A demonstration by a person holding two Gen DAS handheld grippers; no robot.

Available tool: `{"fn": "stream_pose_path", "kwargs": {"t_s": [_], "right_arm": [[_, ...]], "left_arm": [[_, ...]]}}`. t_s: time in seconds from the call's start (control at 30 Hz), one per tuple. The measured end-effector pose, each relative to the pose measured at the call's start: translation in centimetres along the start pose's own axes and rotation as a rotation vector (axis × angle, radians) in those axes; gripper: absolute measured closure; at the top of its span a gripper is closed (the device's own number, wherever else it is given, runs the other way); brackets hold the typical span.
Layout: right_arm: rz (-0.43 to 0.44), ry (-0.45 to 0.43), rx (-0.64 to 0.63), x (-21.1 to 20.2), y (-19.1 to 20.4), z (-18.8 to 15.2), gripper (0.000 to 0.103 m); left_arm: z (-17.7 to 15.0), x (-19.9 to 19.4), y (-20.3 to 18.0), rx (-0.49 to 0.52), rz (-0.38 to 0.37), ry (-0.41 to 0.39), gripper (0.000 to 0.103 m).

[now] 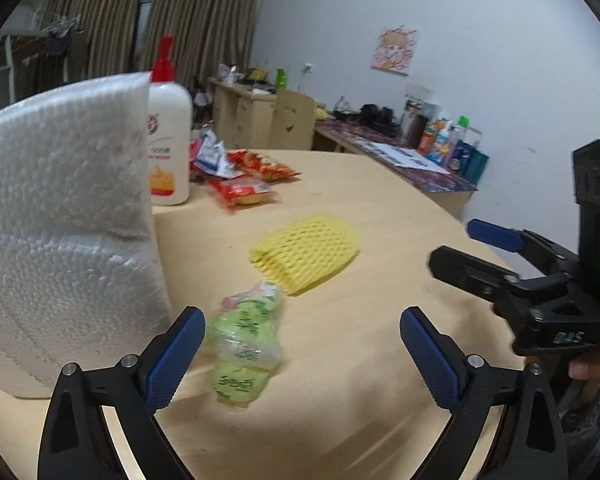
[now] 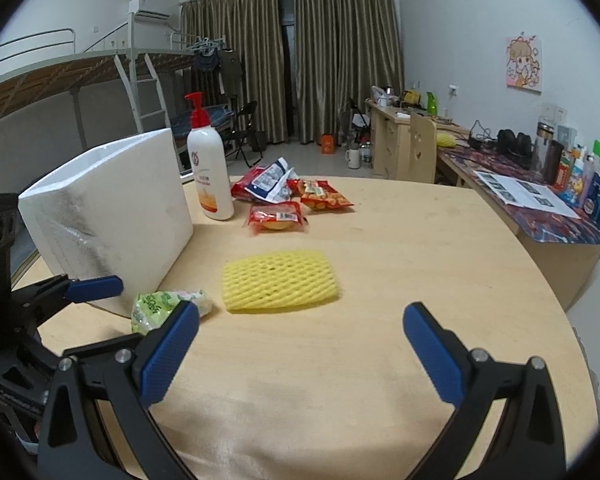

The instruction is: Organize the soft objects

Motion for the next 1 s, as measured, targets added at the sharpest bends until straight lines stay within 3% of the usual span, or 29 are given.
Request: {"fn": "stream_pose_path", "kwargs": {"t_s": [0.27,0.6,1.0], "right_arm": [[0.027,0.026,-0.035,1.5,0.5,0.6,0.000],[0.030,0.083,-0.118,4.2,1.7,0.6,0.000],[0.085,0.173,-0.153,7.1,2.5,-0.1,0.000]], "left_arm": [[-0.3,0.0,1.9,-0.003,0.114,0.019,0.007],[-1.2,1.8,3.4,-0.059,0.127,0.091,0.014],[-1.8,1.9,3.4,-0.077,0.107,0.116,0.034]]}}
Point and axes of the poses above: each gripper's, at about its wrist camera, not at the fingertips, and x roughly the way its jaws point, y to its left, z to its top, the point moved 10 cm from there along x, roughly the way its jaws point, and after that the axes turned 14 degrees about -z, right-handed, at the moved point
